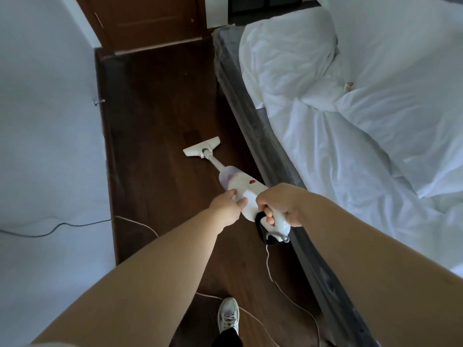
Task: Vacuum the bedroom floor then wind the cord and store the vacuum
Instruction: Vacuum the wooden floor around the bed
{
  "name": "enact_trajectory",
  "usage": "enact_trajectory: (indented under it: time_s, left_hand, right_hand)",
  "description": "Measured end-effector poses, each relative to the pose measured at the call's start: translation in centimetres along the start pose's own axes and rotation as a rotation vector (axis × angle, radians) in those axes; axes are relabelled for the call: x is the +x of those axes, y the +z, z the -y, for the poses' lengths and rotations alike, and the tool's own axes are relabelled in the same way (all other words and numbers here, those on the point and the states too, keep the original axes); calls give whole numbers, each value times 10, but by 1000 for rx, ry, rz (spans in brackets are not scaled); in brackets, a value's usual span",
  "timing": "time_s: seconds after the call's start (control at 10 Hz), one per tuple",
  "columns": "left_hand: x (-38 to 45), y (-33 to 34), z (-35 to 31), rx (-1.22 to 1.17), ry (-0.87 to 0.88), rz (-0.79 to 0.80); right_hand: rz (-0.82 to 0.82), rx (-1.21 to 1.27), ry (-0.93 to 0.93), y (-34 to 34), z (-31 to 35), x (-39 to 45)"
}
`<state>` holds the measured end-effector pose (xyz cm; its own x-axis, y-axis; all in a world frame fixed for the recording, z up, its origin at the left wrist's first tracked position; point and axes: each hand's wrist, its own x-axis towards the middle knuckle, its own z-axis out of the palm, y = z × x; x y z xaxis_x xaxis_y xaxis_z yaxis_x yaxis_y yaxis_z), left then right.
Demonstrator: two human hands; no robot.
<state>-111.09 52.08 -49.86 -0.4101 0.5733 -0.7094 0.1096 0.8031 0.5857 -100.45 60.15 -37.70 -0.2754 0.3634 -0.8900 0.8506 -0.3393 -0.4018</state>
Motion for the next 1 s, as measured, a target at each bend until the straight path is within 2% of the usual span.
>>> enact_trajectory:
  time_s: [0.2,0.4,0.6,0.8,1.0]
  left_hand:
    - [-31,-1,14,-59,-13,-13]
    - [-93,25,28,-132,-33,-11]
    - [-168,101,49,-144,-30,-37]
    - [-238,200,77,-222,-34,-52]
    - [-305,265,99,-258,-41,-58]
  right_hand:
    - [15,-65,-31,14,-10,-18]
    - [39,-109,-23,24,-50,-57]
    - [45,-164,-46,17,-140,-107]
    - [22,-180,11,10,-246,-150]
    - [37,-170,8,10,-323,-202]
